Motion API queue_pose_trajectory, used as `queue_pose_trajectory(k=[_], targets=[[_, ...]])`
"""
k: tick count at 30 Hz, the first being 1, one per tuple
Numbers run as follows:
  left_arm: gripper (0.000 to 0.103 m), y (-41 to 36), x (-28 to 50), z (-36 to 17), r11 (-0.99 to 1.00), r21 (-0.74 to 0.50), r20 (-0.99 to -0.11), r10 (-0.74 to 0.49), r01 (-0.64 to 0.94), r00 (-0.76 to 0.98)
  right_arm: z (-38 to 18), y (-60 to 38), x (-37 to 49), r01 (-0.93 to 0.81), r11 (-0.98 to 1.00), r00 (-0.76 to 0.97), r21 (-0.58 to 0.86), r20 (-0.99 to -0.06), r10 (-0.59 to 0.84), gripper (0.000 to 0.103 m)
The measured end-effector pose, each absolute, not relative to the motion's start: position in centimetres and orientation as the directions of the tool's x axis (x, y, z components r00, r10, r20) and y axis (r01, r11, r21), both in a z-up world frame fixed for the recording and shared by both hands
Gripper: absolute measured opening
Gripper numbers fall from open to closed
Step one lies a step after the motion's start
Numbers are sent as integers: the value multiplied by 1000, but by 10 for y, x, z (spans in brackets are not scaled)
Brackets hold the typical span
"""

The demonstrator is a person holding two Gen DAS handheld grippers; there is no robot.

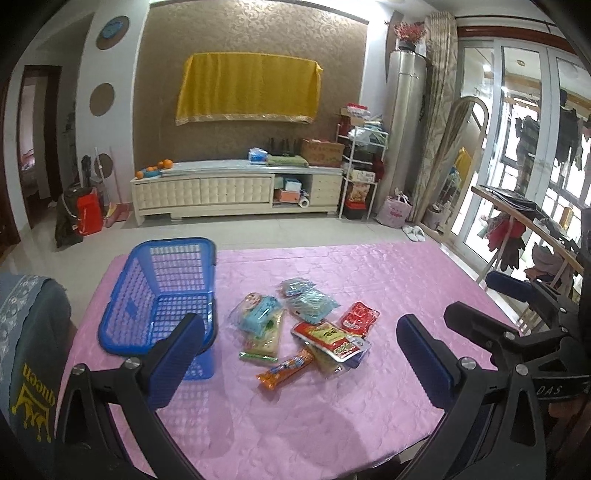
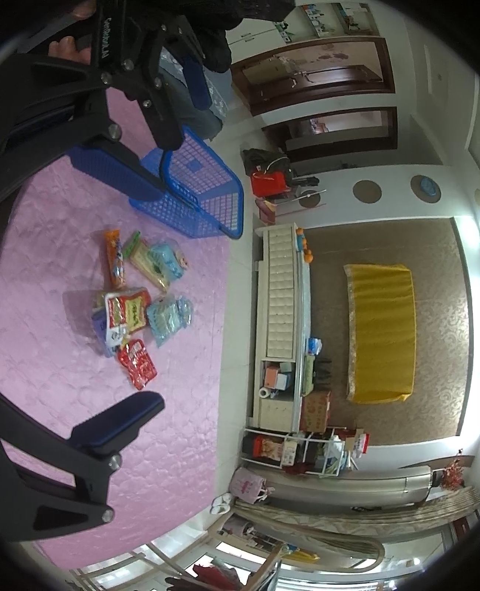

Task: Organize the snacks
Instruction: 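Move left tool to the blue cracker pack while right tool approaches the clear striped bag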

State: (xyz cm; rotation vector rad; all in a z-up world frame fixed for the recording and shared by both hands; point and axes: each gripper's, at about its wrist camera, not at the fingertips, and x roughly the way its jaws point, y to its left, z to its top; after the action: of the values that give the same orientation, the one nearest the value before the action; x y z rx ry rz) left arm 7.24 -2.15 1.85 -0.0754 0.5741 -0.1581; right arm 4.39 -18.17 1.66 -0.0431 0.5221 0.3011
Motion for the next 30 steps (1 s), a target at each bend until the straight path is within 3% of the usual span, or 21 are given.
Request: queue_pose_trajectory(k=[18, 22, 30], targets=[[103, -42, 190, 0, 984, -45, -627, -162, 172, 762, -7, -214, 158, -380, 925, 741, 3, -597, 306, 103], [86, -45, 216, -23, 984, -44, -683, -157, 174, 714, -26, -215, 187, -415, 910, 705, -11, -636, 314, 103], [76, -58, 248, -69, 983, 42, -764, -85, 180, 640, -81, -209, 226, -464, 885, 623, -37, -724, 296, 103]])
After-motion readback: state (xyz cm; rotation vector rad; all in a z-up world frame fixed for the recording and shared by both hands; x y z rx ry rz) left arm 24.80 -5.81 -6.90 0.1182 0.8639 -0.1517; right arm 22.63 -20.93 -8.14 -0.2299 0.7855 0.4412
